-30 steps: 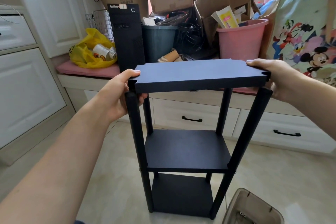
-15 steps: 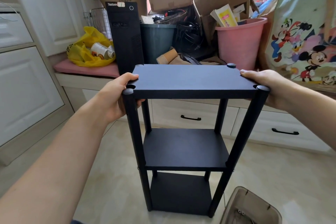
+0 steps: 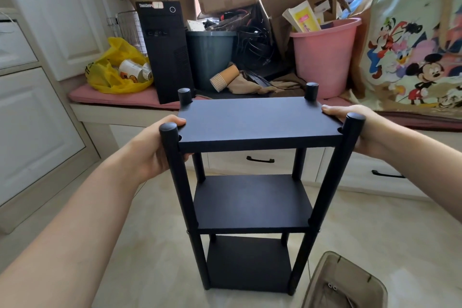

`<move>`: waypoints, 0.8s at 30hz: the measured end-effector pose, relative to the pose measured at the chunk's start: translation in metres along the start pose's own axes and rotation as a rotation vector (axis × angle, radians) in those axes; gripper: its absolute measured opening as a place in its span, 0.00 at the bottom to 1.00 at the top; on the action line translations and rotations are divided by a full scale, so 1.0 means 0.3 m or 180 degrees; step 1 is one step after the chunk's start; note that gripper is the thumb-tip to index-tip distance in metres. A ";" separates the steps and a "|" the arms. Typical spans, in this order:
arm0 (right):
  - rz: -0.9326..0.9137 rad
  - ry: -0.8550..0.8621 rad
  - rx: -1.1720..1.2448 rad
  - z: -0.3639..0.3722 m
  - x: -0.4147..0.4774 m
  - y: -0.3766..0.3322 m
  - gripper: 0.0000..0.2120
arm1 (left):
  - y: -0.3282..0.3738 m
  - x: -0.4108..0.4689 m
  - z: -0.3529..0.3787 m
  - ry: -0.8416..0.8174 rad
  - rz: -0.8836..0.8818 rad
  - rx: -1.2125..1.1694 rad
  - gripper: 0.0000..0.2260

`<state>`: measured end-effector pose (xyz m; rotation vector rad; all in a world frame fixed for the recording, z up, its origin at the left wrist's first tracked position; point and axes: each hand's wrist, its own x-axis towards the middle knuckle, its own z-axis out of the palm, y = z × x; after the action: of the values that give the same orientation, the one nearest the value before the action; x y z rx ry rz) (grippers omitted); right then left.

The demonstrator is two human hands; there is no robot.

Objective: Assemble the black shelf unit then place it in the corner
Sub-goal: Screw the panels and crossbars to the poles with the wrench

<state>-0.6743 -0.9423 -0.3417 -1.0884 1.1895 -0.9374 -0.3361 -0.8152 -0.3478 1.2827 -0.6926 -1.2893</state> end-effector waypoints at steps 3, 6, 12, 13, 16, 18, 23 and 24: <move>0.0027 0.0130 0.0032 0.008 -0.009 0.018 0.18 | -0.010 0.001 -0.004 -0.0032 -0.0051 0.0074 0.06; 0.0097 0.0209 0.0123 0.020 -0.015 0.034 0.19 | -0.022 0.005 -0.004 0.0026 -0.0105 0.0113 0.04; 0.0224 0.0300 0.0335 0.036 -0.018 0.053 0.10 | -0.037 0.016 -0.008 0.0117 -0.0199 0.0216 0.06; 0.0216 0.0301 0.0344 0.037 -0.018 0.054 0.10 | -0.039 0.019 -0.010 0.0125 -0.0193 0.0201 0.06; 0.0214 0.0282 0.0432 0.039 -0.020 0.058 0.09 | -0.042 0.026 -0.014 0.0171 -0.0180 0.0169 0.06; 0.0214 0.0298 0.0503 0.042 -0.020 0.061 0.07 | -0.045 0.030 -0.012 0.0243 -0.0178 0.0082 0.06; 0.0133 0.0468 0.0587 0.077 -0.021 0.063 0.04 | -0.048 0.054 -0.015 0.0460 -0.0086 -0.0346 0.09; 0.0088 0.0516 0.0576 0.087 -0.021 0.064 0.03 | -0.047 0.058 -0.019 0.0504 -0.0058 -0.0453 0.10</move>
<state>-0.6494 -0.9280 -0.3579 -0.8625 1.2219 -1.1059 -0.3311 -0.8271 -0.3669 1.2610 -0.4703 -1.2145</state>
